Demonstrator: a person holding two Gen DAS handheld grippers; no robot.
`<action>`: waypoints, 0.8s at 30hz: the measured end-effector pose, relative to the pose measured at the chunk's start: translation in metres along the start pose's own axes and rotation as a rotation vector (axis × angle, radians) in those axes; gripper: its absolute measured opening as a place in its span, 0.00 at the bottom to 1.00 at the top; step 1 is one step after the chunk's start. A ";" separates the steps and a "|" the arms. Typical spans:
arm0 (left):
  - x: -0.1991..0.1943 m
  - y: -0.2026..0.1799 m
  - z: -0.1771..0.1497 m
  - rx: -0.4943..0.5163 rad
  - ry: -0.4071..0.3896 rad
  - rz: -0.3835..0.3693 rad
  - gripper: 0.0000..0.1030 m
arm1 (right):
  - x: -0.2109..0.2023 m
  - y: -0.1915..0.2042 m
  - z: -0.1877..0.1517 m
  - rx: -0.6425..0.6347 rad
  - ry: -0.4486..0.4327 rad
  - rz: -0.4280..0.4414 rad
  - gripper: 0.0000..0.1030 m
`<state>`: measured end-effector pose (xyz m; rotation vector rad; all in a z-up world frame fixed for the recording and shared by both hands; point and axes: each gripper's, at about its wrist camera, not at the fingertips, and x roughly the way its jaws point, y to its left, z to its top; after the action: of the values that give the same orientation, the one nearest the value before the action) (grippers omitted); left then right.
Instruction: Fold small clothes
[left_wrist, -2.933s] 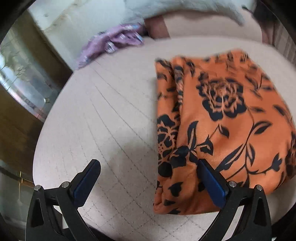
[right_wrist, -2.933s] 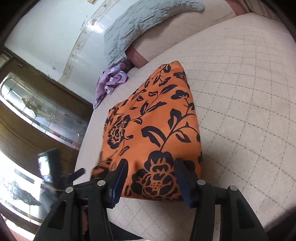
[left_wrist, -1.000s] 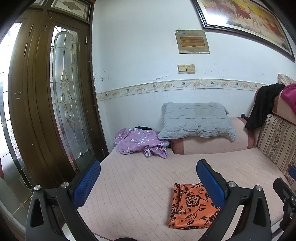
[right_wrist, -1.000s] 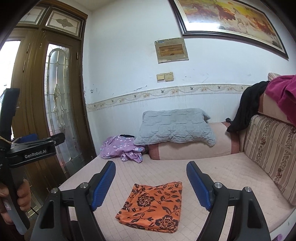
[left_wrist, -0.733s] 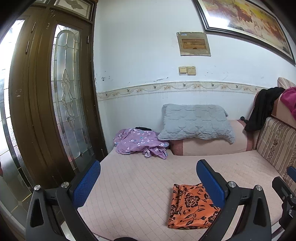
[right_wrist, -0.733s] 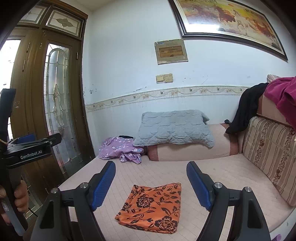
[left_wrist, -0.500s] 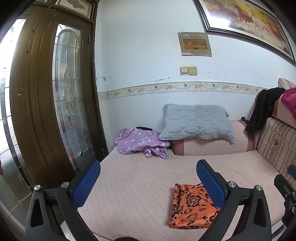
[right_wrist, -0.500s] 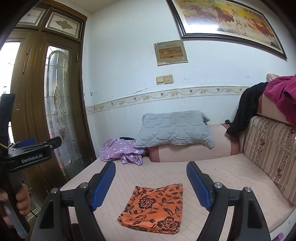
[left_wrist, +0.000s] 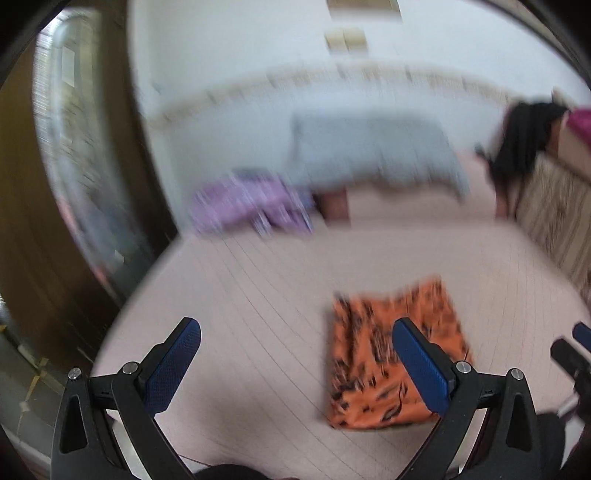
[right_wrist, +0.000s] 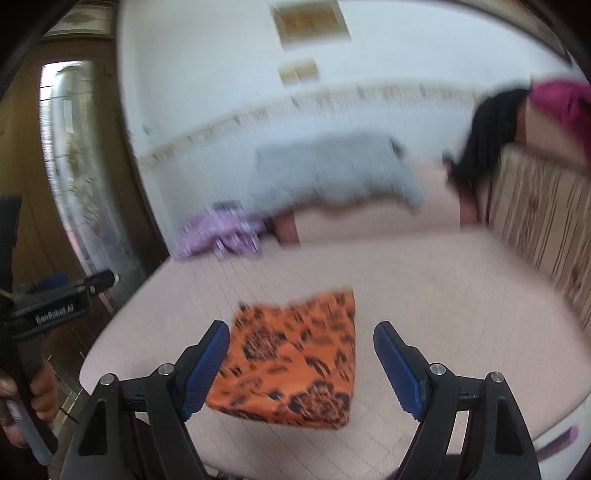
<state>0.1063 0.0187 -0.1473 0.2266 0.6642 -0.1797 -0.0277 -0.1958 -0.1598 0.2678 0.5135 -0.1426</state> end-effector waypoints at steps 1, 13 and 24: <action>0.027 -0.005 -0.004 0.012 0.061 -0.018 1.00 | 0.023 -0.014 -0.005 0.036 0.055 0.008 0.81; 0.185 -0.017 -0.043 -0.108 0.297 -0.218 1.00 | 0.203 -0.116 -0.046 0.421 0.314 0.209 0.81; 0.217 -0.035 -0.056 -0.096 0.412 -0.490 0.59 | 0.274 -0.095 -0.066 0.481 0.453 0.274 0.56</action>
<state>0.2326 -0.0197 -0.3316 0.0012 1.1306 -0.5797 0.1588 -0.2860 -0.3733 0.8489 0.8833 0.0685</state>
